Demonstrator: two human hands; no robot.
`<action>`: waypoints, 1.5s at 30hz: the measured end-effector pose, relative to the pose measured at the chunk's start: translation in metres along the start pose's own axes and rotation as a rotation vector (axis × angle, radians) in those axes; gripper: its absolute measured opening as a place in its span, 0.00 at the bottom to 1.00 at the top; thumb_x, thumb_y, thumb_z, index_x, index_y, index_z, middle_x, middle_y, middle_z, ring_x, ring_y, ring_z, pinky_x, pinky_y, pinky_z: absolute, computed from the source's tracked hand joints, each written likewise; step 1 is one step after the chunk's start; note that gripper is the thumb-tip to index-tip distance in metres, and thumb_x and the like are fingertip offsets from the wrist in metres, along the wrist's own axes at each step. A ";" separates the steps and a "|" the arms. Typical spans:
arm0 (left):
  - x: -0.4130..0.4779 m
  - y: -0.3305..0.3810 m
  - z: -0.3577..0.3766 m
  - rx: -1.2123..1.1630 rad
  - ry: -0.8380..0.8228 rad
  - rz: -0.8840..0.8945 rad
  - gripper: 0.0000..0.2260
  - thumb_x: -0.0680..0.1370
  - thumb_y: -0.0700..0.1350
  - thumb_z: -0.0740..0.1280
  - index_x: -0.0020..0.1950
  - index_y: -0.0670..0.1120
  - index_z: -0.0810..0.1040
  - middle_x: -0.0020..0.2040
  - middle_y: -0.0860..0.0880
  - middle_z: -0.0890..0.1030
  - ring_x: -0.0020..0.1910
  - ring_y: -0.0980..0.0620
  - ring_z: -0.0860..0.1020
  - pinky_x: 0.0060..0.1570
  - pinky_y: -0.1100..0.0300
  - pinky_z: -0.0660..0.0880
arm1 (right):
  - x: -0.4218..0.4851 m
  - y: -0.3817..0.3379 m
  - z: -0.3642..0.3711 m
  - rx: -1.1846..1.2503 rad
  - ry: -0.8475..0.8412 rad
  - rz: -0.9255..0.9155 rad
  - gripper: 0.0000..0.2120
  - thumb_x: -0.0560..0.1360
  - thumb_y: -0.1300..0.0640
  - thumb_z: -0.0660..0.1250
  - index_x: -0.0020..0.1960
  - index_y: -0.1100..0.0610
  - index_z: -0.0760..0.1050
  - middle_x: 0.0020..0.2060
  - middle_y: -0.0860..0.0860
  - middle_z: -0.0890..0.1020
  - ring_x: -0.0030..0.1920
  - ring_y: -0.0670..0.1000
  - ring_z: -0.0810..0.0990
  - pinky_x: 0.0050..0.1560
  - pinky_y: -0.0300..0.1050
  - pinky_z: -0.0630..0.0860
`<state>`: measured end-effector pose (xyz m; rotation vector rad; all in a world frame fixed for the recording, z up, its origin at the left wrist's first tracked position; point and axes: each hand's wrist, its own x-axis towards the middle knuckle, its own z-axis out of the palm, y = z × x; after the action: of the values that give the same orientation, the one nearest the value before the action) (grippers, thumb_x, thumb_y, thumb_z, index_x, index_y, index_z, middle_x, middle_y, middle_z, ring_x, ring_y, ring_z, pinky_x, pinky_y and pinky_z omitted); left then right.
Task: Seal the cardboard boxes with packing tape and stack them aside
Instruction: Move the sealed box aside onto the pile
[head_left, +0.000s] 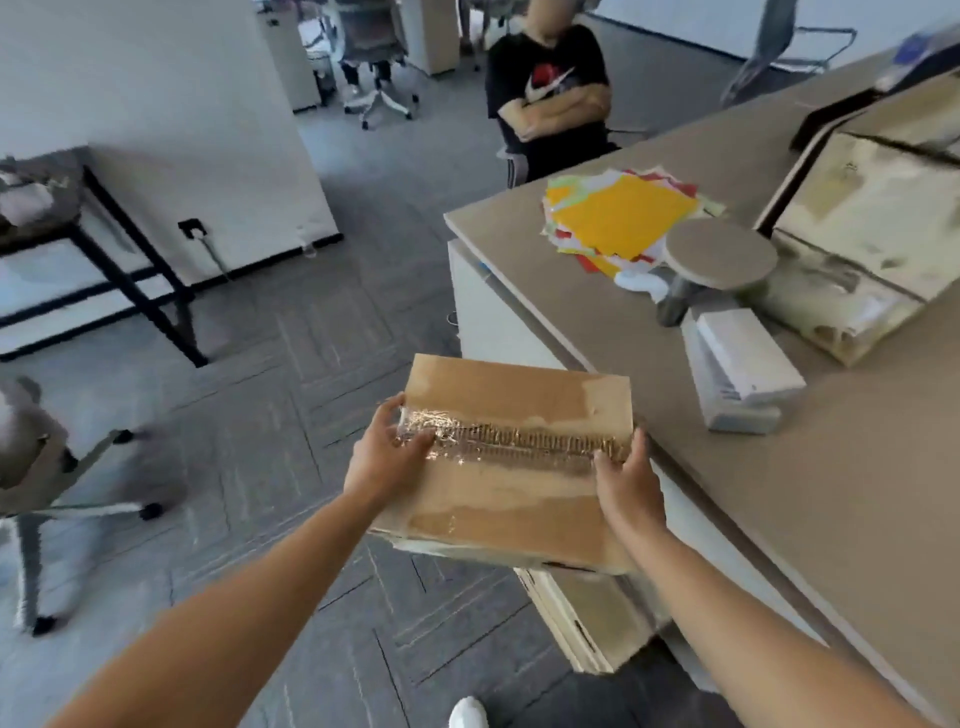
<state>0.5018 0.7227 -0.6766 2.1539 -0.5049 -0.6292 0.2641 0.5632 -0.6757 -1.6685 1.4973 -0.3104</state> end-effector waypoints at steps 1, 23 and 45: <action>0.008 0.003 0.008 0.006 -0.051 0.023 0.27 0.74 0.57 0.74 0.69 0.67 0.66 0.63 0.48 0.81 0.59 0.49 0.80 0.59 0.46 0.77 | 0.000 0.008 0.000 0.035 0.027 0.037 0.29 0.81 0.50 0.59 0.79 0.53 0.52 0.72 0.54 0.70 0.67 0.60 0.73 0.63 0.53 0.70; 0.089 0.005 0.242 0.183 -0.769 0.173 0.30 0.77 0.36 0.70 0.75 0.53 0.63 0.62 0.42 0.79 0.47 0.55 0.81 0.52 0.41 0.80 | -0.004 0.190 0.031 0.397 0.410 0.599 0.23 0.81 0.58 0.61 0.72 0.58 0.57 0.65 0.60 0.74 0.58 0.62 0.79 0.52 0.55 0.79; 0.111 -0.024 0.295 0.403 -0.761 0.185 0.31 0.79 0.37 0.68 0.76 0.53 0.57 0.68 0.38 0.74 0.43 0.50 0.77 0.41 0.50 0.79 | 0.026 0.220 0.047 0.249 0.346 0.655 0.21 0.81 0.56 0.63 0.68 0.59 0.58 0.63 0.61 0.75 0.56 0.62 0.80 0.44 0.50 0.76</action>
<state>0.4194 0.4995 -0.8850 2.1325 -1.3117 -1.3354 0.1496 0.5768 -0.8711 -0.8885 2.0703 -0.4129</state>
